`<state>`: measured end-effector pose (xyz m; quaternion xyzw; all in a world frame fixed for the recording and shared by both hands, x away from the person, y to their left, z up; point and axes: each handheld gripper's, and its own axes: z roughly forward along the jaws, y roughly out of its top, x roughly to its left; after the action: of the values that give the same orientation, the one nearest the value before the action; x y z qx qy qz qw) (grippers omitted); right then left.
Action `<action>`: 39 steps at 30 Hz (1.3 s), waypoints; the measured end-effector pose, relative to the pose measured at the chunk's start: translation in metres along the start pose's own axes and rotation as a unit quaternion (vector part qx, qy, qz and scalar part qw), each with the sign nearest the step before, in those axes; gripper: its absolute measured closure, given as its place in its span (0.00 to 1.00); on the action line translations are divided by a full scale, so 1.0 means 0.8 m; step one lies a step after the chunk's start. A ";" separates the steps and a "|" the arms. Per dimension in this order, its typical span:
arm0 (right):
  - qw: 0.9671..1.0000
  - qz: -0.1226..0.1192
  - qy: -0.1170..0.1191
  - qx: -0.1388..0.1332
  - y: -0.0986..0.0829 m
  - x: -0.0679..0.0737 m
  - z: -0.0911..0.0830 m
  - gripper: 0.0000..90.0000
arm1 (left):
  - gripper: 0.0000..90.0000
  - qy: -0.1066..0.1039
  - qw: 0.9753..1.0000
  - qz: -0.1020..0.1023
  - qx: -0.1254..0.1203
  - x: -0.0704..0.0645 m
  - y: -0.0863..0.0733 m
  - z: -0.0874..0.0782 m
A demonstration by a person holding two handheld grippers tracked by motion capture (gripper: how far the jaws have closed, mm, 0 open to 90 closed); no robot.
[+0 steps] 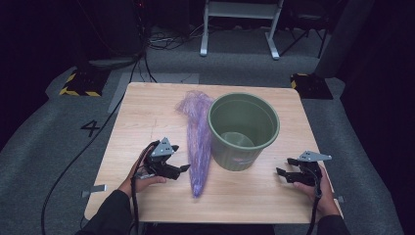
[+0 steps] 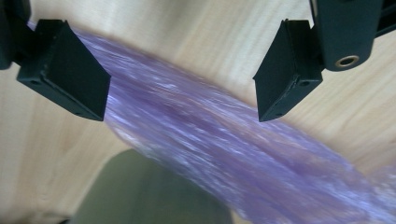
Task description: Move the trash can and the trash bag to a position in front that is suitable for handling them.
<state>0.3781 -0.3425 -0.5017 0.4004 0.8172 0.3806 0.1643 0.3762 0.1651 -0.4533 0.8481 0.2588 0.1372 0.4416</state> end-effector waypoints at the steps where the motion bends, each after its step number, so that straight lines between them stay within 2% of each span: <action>1: 1.000 0.000 0.000 0.000 0.000 0.000 0.000 0.34 | 0.20 0.010 1.000 0.002 -0.006 0.002 0.001 0.001; 3: 1.000 0.001 0.000 -0.001 0.000 0.000 0.000 0.35 | 0.21 0.021 1.000 0.005 -0.003 0.006 0.004 0.005; 5: 1.000 0.001 -0.001 -0.001 0.000 0.000 0.000 0.35 | 0.22 0.016 1.000 -0.005 0.002 0.012 0.008 0.007; 7: 1.000 0.003 -0.003 -0.001 0.000 0.000 0.000 0.36 | 0.22 0.006 1.000 -0.027 -0.009 0.021 0.012 0.009; 9: 1.000 0.006 -0.004 -0.002 0.000 -0.001 0.000 0.36 | 0.22 0.012 0.999 -0.040 -0.018 0.029 0.016 0.011; 15: 1.000 0.004 -0.004 -0.002 0.000 0.000 0.000 0.36 | 0.21 0.021 0.999 -0.038 -0.007 0.043 0.026 0.028; 19: 1.000 0.003 -0.005 -0.002 0.000 0.000 0.000 0.36 | 0.24 0.043 0.999 -0.033 0.004 0.048 0.026 0.043; 22: 1.000 0.001 -0.006 -0.002 0.000 0.000 0.000 0.36 | 0.21 0.025 0.998 -0.059 0.012 0.058 0.032 0.054; 24: 1.000 0.001 -0.007 -0.002 0.000 0.000 0.000 0.36 | 0.22 0.040 0.998 -0.057 0.008 0.060 0.036 0.059; 27: 1.000 0.000 -0.007 -0.002 0.000 0.001 0.000 0.36 | 0.21 0.043 0.996 -0.069 0.023 0.065 0.042 0.071; 31: 1.000 -0.001 -0.008 -0.002 0.000 0.001 0.000 0.36 | 0.22 0.057 0.995 -0.080 0.024 0.072 0.045 0.082; 33: 1.000 -0.002 -0.009 -0.002 -0.001 0.002 0.001 0.36 | 0.22 0.053 0.994 -0.088 0.032 0.075 0.046 0.091; 34: 1.000 -0.003 -0.009 -0.001 -0.001 0.002 0.001 0.36 | 0.22 0.056 0.994 -0.085 0.037 0.077 0.046 0.094; 39: 1.000 -0.005 -0.010 -0.001 -0.001 0.002 0.001 0.35 | 0.21 0.039 0.992 -0.112 0.032 0.080 0.049 0.108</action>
<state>0.3772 -0.3412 -0.5024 0.3999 0.8171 0.3768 0.1744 0.4818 0.1237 -0.4703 0.8215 0.3736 0.1111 0.4162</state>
